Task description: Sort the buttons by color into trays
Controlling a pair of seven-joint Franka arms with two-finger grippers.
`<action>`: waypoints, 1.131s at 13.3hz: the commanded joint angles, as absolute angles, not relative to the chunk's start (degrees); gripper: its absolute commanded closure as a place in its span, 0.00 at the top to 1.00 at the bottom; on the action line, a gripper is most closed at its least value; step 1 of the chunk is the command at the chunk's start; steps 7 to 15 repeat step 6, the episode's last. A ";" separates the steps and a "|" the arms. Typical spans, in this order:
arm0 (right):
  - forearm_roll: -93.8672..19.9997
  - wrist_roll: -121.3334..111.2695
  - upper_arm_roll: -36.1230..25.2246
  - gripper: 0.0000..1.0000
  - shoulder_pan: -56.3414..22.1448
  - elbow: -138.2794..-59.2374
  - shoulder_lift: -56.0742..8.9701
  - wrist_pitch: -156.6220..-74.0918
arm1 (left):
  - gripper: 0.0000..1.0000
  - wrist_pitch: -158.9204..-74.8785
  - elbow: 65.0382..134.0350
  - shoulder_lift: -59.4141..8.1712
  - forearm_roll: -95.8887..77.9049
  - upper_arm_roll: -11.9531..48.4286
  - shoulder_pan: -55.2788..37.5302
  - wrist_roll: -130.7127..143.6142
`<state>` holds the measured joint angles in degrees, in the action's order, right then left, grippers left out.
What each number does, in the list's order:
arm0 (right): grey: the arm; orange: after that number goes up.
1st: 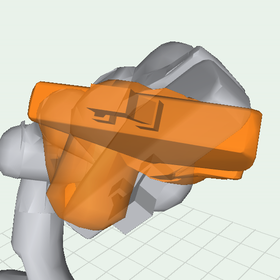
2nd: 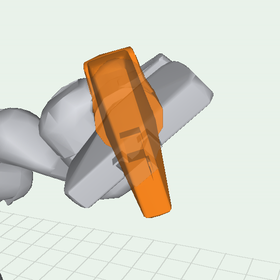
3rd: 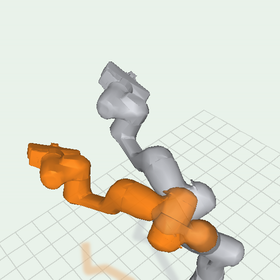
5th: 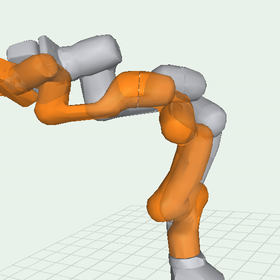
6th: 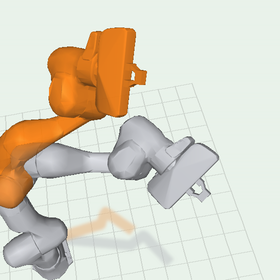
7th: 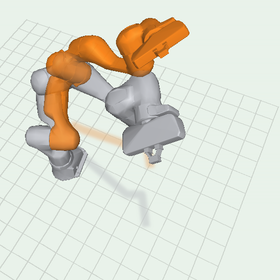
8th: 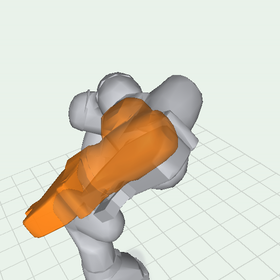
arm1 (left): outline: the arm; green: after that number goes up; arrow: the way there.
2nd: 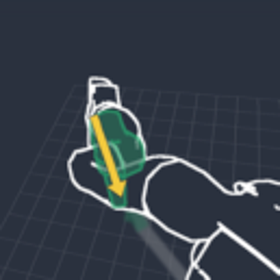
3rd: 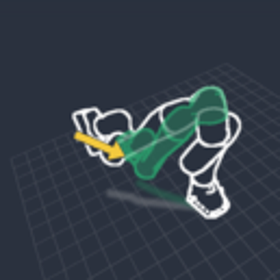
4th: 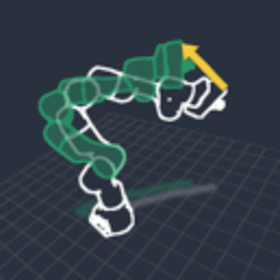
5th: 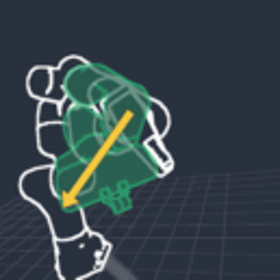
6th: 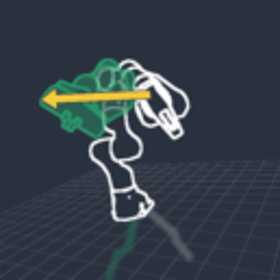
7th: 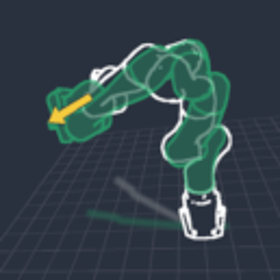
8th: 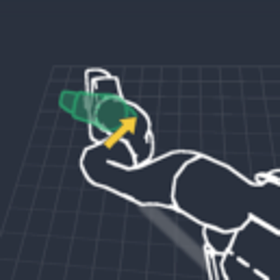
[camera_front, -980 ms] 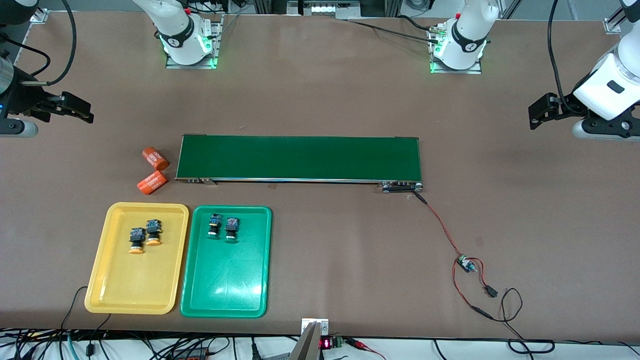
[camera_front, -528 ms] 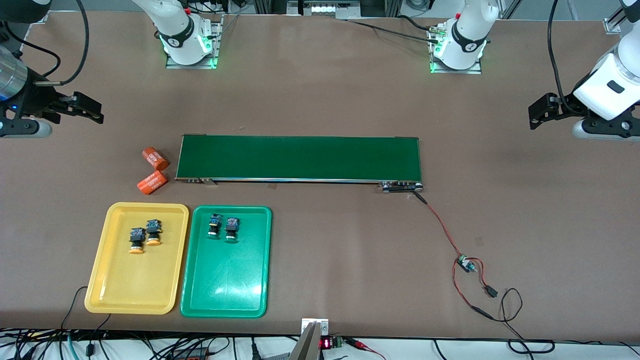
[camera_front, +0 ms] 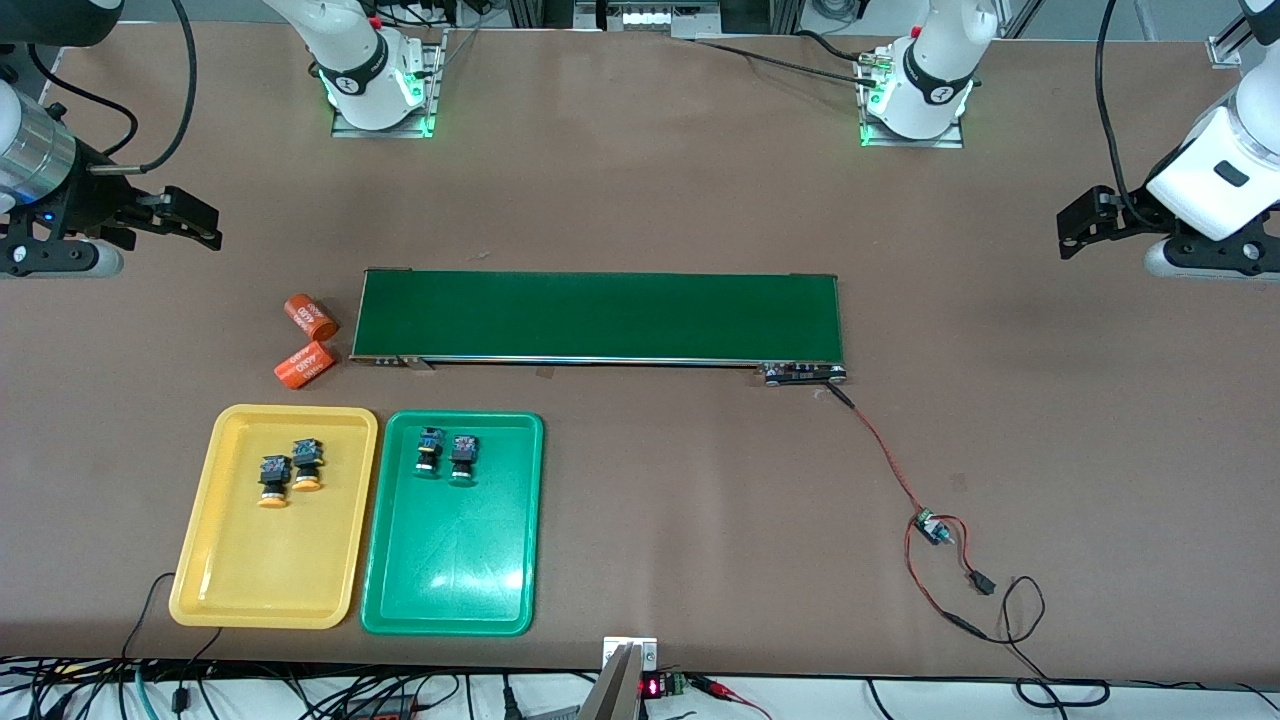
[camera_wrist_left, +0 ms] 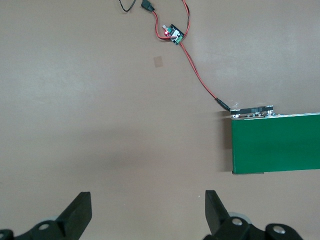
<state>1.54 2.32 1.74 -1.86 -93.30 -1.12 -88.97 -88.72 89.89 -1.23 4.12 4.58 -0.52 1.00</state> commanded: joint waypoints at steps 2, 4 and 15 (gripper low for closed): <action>-1.31 3.08 1.32 1.00 -1.94 -93.25 -1.05 -89.73 | 1.00 -87.54 88.51 -1.58 3.43 4.48 -0.26 0.00; -1.41 3.16 1.32 1.00 -1.93 -93.34 -1.05 -89.82 | 1.00 -87.54 88.51 -1.58 3.43 4.48 -0.35 0.00; -1.41 3.16 1.32 1.00 -1.93 -93.34 -1.05 -89.91 | 1.00 -87.54 88.51 -1.58 3.43 4.48 -0.26 -0.09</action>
